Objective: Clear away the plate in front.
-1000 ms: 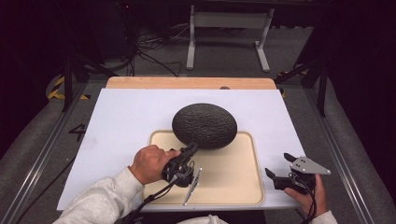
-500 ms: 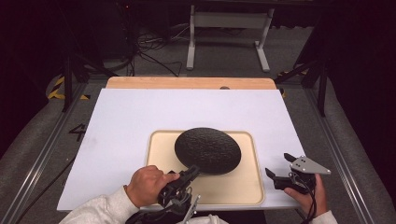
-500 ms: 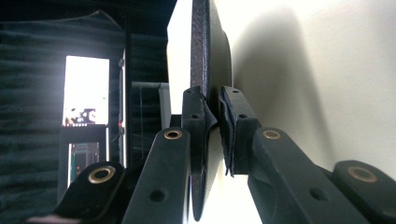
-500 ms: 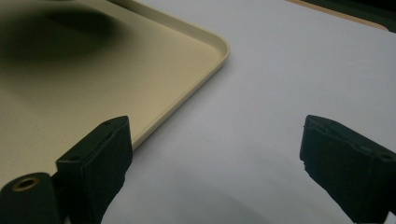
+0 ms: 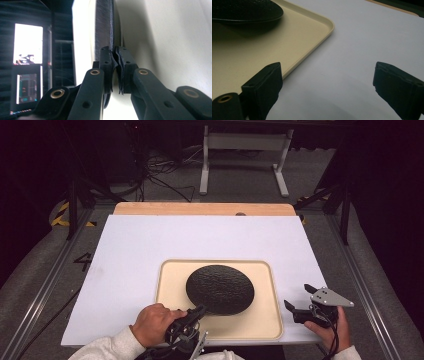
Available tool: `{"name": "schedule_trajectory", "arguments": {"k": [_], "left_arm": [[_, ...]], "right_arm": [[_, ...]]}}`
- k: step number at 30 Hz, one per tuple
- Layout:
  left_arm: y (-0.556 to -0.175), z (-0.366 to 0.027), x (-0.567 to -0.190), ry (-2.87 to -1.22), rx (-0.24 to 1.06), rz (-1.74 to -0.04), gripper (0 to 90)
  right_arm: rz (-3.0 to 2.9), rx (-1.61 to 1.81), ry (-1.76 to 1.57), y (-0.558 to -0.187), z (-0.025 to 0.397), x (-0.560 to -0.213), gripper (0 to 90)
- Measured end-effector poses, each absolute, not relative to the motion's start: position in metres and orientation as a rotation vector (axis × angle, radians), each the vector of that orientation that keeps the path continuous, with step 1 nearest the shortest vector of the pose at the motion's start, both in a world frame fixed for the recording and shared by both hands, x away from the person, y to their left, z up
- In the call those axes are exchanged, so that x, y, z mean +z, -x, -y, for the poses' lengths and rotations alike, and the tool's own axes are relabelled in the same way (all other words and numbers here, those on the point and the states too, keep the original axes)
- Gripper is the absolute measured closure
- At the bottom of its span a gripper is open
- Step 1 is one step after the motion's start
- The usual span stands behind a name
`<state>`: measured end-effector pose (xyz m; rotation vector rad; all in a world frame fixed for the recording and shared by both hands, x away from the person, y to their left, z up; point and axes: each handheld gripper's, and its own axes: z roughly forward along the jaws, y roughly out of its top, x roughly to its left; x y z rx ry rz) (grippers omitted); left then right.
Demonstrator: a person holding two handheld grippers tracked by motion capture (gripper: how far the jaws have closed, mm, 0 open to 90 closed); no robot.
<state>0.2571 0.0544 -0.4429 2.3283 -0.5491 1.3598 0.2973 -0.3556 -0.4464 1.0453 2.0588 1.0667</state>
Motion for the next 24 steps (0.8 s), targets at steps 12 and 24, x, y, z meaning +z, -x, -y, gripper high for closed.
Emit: {"name": "schedule_trajectory", "arguments": {"k": [12, 24], "left_arm": [[-0.277, -0.065, -0.453, -2.405, 1.256, 0.484, 83.2], [-0.282, -0.072, -0.455, -2.419, 1.188, 0.426, 79.1]], "right_arm": [[-2.064, 1.069, -1.046, -0.297, 0.357, -0.447, 9.2], [-2.069, 1.063, -1.043, -0.297, 0.356, -0.448, 9.3]]}}
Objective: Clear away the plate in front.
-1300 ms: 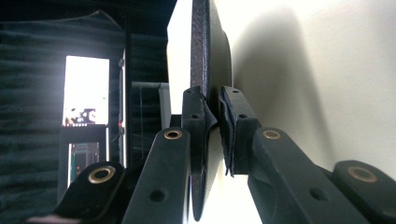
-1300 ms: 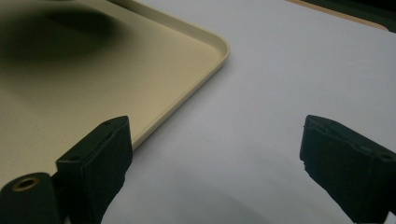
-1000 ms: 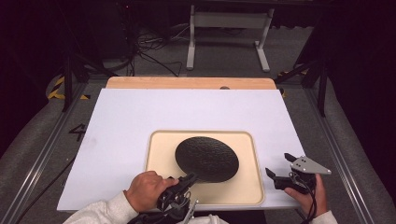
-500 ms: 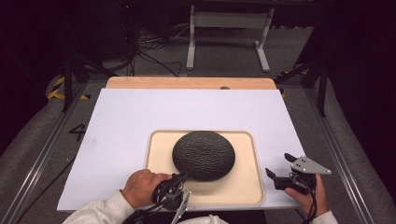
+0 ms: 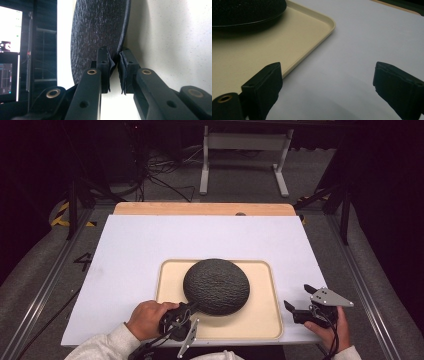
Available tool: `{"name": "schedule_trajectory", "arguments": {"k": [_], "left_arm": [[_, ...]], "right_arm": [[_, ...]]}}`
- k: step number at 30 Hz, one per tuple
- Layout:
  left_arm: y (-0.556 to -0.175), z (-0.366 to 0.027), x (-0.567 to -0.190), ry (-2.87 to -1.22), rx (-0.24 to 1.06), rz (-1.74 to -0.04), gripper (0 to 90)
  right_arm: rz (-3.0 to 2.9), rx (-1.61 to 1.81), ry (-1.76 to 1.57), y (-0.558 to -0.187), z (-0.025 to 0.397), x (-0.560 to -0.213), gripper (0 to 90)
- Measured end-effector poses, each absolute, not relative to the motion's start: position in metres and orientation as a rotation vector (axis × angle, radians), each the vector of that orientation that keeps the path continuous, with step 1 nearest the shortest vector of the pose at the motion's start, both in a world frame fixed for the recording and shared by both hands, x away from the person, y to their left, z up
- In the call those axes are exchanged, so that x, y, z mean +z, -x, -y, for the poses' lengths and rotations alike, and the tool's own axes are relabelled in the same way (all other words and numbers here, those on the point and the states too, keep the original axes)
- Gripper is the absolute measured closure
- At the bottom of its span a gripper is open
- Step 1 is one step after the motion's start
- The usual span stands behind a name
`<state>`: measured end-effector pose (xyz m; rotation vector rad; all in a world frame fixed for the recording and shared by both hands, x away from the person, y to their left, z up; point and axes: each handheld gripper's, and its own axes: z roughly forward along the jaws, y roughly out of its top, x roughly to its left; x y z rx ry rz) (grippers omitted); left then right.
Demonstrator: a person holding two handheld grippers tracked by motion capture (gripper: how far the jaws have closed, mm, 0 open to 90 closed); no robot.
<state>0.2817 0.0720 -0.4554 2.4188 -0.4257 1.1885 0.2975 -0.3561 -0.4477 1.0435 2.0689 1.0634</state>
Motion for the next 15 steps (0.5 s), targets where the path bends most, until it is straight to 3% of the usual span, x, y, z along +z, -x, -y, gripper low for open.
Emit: {"name": "schedule_trajectory", "arguments": {"k": [15], "left_arm": [[-0.2877, -0.0767, -0.4589, -2.462, 1.001, 0.347, 74.0]], "right_arm": [[-2.076, 1.06, -1.037, -0.2974, 0.3559, -0.4481, 9.3]]}}
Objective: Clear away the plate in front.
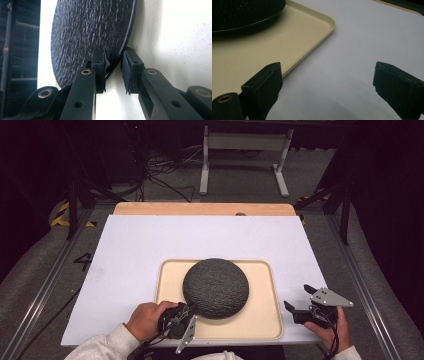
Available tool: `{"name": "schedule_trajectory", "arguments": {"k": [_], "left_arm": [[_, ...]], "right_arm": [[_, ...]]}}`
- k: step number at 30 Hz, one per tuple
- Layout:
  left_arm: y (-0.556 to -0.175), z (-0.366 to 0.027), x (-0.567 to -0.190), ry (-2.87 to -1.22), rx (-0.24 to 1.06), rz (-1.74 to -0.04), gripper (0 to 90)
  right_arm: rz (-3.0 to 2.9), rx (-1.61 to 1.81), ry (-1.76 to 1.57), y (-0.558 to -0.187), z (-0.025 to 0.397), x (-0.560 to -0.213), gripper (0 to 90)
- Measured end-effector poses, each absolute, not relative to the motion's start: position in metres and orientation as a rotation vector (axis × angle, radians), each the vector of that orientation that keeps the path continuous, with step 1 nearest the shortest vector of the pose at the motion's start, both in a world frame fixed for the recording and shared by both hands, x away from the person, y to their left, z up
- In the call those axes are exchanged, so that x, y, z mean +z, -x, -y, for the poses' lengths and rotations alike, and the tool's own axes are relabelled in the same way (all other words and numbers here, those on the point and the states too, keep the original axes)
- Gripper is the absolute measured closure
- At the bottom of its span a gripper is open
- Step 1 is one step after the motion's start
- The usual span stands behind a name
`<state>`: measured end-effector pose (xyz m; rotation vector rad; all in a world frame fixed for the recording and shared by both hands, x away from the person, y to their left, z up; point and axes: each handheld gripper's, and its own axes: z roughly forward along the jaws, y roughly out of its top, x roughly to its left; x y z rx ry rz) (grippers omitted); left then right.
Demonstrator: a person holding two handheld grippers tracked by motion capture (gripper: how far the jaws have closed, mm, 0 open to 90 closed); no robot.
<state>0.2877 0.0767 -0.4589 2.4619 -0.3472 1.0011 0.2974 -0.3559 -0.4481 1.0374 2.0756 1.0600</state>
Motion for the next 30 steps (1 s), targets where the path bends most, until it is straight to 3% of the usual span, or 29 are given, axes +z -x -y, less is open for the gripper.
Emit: {"name": "schedule_trajectory", "arguments": {"k": [7, 15, 30], "left_arm": [[-0.289, -0.079, -0.456, -2.465, 0.935, 0.293, 72.4], [-0.288, -0.084, -0.45, -2.445, 0.877, 0.267, 64.5], [-0.291, -0.087, -0.437, -2.372, 0.764, 0.114, 34.1]], "right_arm": [[-2.077, 1.057, -1.037, -0.297, 0.356, -0.448, 9.3], [-2.08, 1.057, -1.033, -0.297, 0.356, -0.448, 9.3], [-2.089, 1.053, -1.022, -0.297, 0.355, -0.449, 9.3]]}}
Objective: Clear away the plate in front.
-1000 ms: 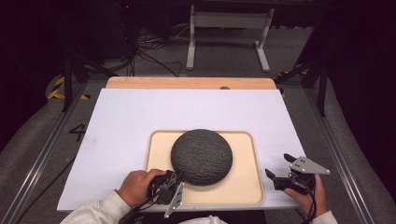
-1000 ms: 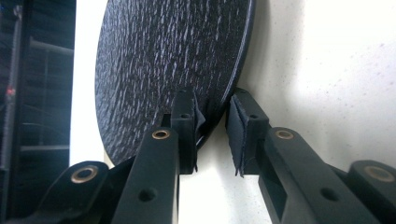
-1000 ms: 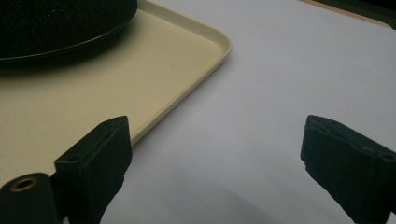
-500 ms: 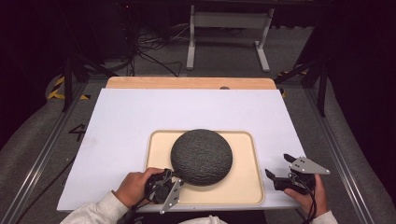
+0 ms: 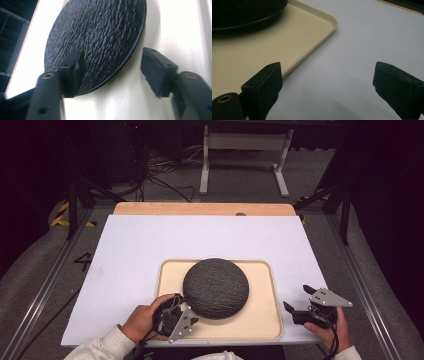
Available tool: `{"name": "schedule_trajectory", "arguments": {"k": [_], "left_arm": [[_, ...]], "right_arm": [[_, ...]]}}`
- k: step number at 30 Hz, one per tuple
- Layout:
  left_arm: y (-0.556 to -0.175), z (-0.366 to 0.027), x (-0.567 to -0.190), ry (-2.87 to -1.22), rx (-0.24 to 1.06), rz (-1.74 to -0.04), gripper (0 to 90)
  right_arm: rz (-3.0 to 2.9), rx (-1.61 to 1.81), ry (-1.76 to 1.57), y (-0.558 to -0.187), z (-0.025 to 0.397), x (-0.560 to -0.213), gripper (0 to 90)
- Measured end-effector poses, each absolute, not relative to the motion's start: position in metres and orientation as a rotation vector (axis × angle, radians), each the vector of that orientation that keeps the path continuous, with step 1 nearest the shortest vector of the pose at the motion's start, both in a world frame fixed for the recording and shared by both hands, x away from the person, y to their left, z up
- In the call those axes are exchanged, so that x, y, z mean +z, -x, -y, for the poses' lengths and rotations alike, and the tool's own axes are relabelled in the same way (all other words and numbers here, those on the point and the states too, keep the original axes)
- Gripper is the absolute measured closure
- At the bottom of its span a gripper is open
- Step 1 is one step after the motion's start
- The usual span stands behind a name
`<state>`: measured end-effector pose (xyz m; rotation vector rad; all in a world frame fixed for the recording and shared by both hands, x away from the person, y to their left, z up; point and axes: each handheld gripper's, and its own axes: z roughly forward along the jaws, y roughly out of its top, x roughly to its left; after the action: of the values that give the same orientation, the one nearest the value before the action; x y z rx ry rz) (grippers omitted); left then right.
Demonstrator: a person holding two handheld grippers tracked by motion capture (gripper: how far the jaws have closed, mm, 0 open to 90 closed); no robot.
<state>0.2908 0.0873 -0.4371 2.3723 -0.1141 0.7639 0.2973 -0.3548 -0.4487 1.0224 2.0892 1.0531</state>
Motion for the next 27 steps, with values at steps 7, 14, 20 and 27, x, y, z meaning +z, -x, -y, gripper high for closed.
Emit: {"name": "schedule_trajectory", "arguments": {"k": [7, 14, 20, 27], "left_arm": [[-0.295, -0.092, -0.431, -2.346, 0.68, 0.039, 17.9], [-0.303, -0.102, -0.423, -2.293, 0.675, -0.036, 12.8], [-0.309, -0.112, -0.42, -2.277, 0.675, -0.086, 11.1], [-0.316, -0.123, -0.418, -2.259, 0.692, -0.127, 8.8]], "right_arm": [[-2.093, 1.054, -1.022, -0.297, 0.355, -0.449, 9.3], [-2.095, 1.054, -1.02, -0.297, 0.355, -0.449, 9.1], [-2.092, 1.056, -1.019, -0.297, 0.355, -0.449, 9.0], [-2.081, 1.058, -1.007, -0.296, 0.355, -0.448, 9.1]]}}
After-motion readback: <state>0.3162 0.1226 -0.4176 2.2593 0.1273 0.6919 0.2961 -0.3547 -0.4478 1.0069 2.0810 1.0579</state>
